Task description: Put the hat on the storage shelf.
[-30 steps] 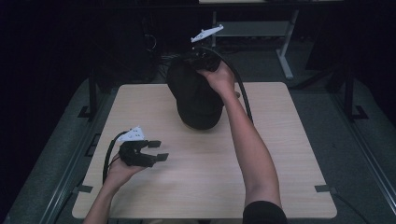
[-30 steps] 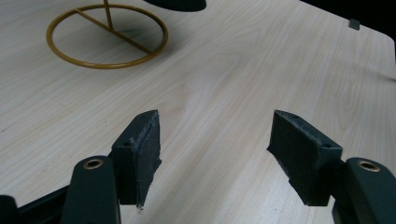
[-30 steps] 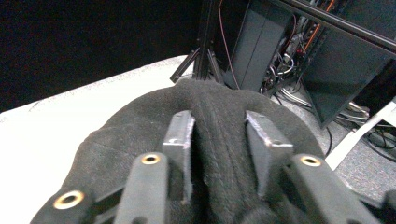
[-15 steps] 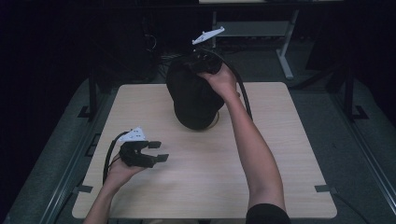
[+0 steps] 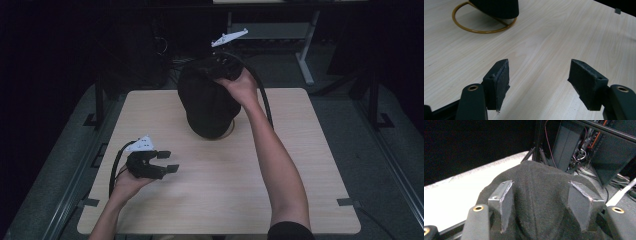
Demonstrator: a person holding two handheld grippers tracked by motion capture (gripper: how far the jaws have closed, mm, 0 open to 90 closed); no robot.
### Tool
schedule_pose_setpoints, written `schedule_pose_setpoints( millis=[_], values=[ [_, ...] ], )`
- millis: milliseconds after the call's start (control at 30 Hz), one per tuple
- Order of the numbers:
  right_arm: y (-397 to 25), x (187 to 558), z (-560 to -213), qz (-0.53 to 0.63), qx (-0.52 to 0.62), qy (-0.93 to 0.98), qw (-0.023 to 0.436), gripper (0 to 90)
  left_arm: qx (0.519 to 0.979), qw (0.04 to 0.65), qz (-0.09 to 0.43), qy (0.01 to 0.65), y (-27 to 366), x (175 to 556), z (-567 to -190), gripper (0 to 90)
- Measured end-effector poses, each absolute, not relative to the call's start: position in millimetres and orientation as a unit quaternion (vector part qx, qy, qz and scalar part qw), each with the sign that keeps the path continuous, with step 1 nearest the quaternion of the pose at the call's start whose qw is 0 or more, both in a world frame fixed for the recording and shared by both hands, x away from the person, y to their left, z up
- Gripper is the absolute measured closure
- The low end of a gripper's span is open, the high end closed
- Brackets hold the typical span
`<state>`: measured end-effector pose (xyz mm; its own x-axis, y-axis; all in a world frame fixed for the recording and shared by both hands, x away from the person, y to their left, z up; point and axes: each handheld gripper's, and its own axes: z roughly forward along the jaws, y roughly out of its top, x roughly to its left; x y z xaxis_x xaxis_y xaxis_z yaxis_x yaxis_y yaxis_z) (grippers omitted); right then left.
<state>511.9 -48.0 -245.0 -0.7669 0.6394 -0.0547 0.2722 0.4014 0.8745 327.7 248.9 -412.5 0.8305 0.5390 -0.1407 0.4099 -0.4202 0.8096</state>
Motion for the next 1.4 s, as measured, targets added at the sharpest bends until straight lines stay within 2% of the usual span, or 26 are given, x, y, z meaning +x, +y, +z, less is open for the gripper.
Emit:
schedule_pose_setpoints(
  millis=[1400],
  values=[
    [-118.5,467.3,-248.2,0.487,0.307,0.800,0.170,29.6,0.840,0.445,0.089,0.298,252.8,327.5,-415.0,27.8]
  ],
)
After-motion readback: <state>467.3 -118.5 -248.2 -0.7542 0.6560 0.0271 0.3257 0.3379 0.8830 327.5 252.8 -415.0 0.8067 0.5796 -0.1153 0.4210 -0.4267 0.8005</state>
